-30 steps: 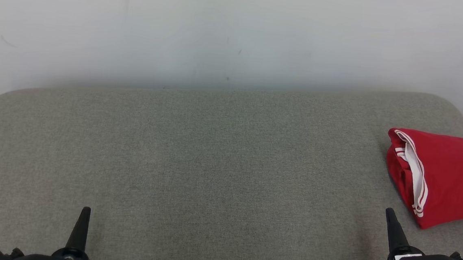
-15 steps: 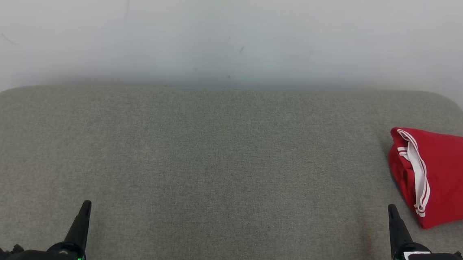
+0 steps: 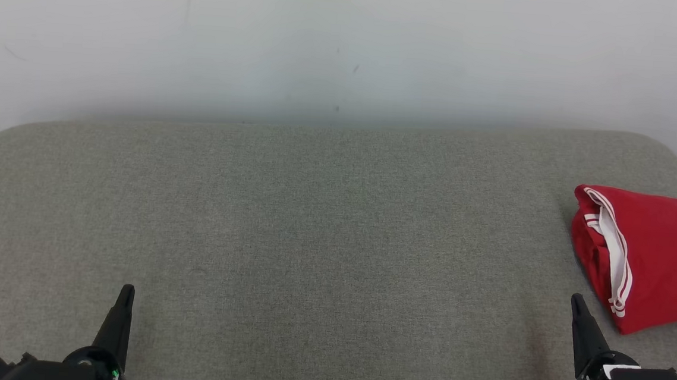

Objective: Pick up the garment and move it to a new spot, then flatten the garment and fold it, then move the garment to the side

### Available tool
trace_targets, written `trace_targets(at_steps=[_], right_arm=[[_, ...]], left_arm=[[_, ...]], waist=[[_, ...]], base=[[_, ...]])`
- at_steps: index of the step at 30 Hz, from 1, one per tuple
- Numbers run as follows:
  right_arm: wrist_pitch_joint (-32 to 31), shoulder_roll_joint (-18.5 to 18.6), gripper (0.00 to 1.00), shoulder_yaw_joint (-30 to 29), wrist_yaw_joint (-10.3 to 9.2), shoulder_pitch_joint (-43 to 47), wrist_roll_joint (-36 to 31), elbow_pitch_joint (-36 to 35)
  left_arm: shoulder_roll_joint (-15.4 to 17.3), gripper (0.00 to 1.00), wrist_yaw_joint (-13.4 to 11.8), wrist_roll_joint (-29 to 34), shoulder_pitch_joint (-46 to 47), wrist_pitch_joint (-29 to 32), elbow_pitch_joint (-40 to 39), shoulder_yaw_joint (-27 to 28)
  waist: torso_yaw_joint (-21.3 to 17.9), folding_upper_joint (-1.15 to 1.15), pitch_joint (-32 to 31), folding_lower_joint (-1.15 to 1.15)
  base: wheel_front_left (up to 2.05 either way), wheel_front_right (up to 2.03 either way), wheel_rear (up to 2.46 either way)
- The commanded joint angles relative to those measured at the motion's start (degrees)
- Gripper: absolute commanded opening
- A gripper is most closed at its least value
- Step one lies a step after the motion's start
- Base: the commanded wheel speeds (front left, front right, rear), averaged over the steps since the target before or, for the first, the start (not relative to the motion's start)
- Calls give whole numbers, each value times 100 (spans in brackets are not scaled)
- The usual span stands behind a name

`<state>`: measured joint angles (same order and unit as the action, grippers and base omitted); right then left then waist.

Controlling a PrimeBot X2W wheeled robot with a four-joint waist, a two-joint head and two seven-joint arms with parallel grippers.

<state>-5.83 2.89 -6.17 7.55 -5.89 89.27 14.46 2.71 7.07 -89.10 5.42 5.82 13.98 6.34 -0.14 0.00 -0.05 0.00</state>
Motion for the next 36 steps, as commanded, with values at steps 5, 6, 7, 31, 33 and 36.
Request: trace_targets(at_steps=[5, 6, 7, 31, 33, 36], right_arm=[[-73, -4, 0, -43, -12, -54, 277, -54], [-83, -4, 0, -49, -12, -55, 314, -59], [-89, -4, 0, -54, -12, -57, 348, -63], [-90, -4, 0, -50, -12, -53, 319, -56], [-90, -4, 0, -50, -12, -53, 319, -56], [-90, -4, 0, -50, -12, -53, 319, -56]], left_arm=[[30, 0, 62, -285, 111, 75, 14, 28], [30, 0, 50, -318, 120, 84, 16, 30], [30, 0, 51, -361, 127, 91, 18, 30], [31, 0, 52, -345, 118, 92, 16, 29], [31, 0, 52, -345, 118, 92, 16, 29], [31, 0, 52, -345, 118, 92, 16, 29]], waist=[[10, 0, 16, 0], [12, 0, 19, 0], [13, 0, 23, 0], [14, 0, 23, 0], [14, 0, 23, 0], [14, 0, 23, 0]], base=[[0, 0, 0], [0, 0, 0], [0, 0, 0], [0, 0, 0], [0, 0, 0], [0, 0, 0]])
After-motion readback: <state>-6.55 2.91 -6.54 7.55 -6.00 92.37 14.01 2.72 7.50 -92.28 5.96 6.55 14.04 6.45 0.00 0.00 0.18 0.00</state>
